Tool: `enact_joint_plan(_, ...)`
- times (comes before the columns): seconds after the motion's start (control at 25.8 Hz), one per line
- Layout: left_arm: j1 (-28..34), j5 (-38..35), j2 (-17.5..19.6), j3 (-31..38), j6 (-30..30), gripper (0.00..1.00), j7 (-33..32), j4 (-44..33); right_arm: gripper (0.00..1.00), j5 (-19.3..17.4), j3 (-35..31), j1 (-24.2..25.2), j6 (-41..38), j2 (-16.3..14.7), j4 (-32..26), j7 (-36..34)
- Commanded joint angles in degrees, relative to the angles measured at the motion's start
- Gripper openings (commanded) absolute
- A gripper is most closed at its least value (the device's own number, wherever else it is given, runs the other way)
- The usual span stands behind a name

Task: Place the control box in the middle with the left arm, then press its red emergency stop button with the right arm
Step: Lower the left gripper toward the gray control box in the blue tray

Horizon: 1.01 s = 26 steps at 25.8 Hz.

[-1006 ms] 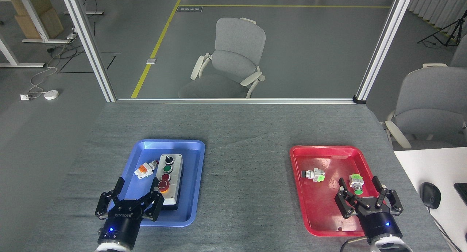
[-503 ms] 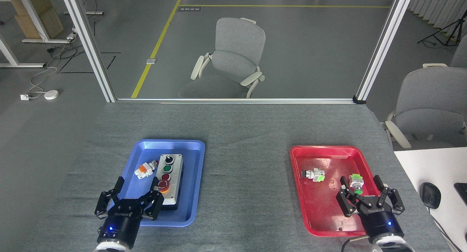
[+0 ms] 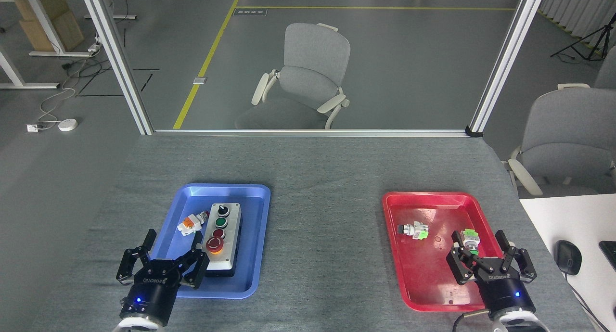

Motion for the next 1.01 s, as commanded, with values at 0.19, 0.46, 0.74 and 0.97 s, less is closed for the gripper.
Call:
enact_joint_plan(0.19, -0.31, 0.41, 0.22, 0.00, -0.18, 0.99, 0.45, 0.23, 0.99, 0.40, 0.01, 0.00, 0.19, -0.02, 0.01, 0.01)
enact_joint_plan(0.46, -0.14, 0.23, 0.22, 0.00, -0.27, 0.99, -0.26, 0.23, 0.99, 0.49, 0.01, 0.00, 0.19, -0.02, 0.01, 0.01)
enact_joint_plan(0.74, -0.75, 0.06, -0.05, 0.00, 0.34, 0.99, 0.53, 0.67, 0.99, 0.57, 0.01, 0.00, 0.54, -0.10, 0.01, 0.01)
enact_joint_plan(0.97, -2.51, 0.06, 0.04, 0.00, 0.17, 0.99, 0.45, 1.90, 0.99, 0.93, 0.18, 0.00, 0.72, -0.02, 0.01, 0.01)
